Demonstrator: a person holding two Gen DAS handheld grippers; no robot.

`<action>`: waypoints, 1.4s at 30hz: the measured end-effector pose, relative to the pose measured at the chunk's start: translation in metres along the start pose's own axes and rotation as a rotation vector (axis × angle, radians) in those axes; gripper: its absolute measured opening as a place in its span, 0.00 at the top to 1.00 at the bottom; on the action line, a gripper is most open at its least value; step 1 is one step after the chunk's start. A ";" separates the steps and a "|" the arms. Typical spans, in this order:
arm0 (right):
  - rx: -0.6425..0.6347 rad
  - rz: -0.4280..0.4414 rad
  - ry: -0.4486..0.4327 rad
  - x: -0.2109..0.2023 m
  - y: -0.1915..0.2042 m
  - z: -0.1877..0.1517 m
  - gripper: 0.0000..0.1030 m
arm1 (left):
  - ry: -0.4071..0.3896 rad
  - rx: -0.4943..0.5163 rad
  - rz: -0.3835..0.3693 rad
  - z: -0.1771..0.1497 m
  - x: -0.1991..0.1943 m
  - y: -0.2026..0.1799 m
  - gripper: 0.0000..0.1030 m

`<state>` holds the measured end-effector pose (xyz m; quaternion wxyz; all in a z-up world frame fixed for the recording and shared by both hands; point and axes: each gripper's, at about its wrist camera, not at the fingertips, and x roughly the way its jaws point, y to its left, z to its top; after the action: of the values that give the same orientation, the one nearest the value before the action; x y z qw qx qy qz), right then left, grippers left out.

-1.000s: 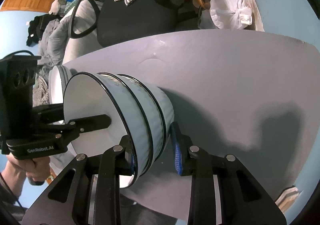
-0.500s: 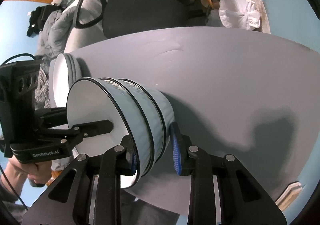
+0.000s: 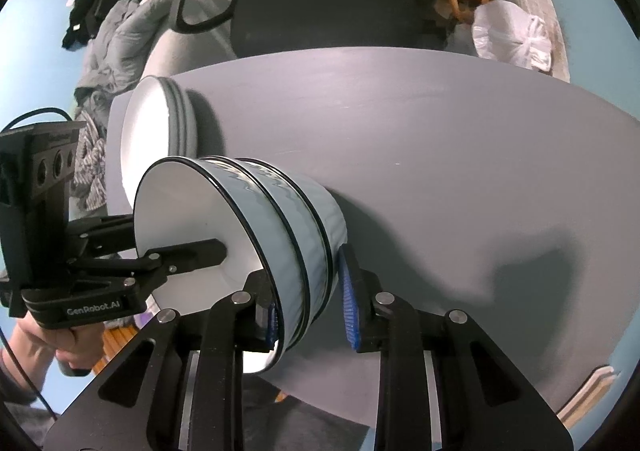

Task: Organize plates and bowls

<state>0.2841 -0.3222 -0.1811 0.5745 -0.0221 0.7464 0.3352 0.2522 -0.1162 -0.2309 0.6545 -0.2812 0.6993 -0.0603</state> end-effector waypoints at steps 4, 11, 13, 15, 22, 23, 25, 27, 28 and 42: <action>-0.017 0.001 -0.001 0.003 0.014 0.001 0.75 | -0.017 -0.010 -0.001 -0.006 -0.011 0.009 0.72; -0.061 -0.003 -0.016 -0.001 0.046 0.007 0.75 | -0.075 -0.024 0.006 -0.014 -0.041 0.027 0.72; -0.077 -0.007 -0.026 -0.002 0.057 0.011 0.76 | -0.089 -0.030 0.006 -0.015 -0.050 0.034 0.72; -0.088 -0.009 -0.033 -0.002 0.065 0.014 0.76 | -0.098 -0.036 0.006 -0.020 -0.057 0.042 0.72; -0.129 -0.015 -0.039 0.003 0.092 0.026 0.76 | -0.128 -0.068 -0.006 -0.025 -0.080 0.067 0.72; -0.135 -0.017 -0.041 0.003 0.097 0.027 0.76 | -0.132 -0.073 -0.008 -0.026 -0.084 0.072 0.72; -0.147 -0.022 -0.045 0.003 0.105 0.030 0.76 | -0.140 -0.079 -0.008 -0.027 -0.089 0.077 0.72; -0.160 -0.024 -0.048 0.005 0.112 0.034 0.76 | -0.149 -0.083 -0.002 -0.029 -0.095 0.084 0.72; -0.163 -0.023 -0.048 0.006 0.116 0.037 0.76 | -0.153 -0.085 0.000 -0.033 -0.100 0.088 0.72; -0.231 -0.017 -0.005 0.046 0.167 0.069 0.76 | -0.168 -0.182 0.020 -0.035 -0.115 0.155 0.72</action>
<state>0.2570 -0.1404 -0.1501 0.5729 -0.0937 0.7012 0.4139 0.1689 0.0576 -0.1952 0.6831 -0.3367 0.6472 0.0339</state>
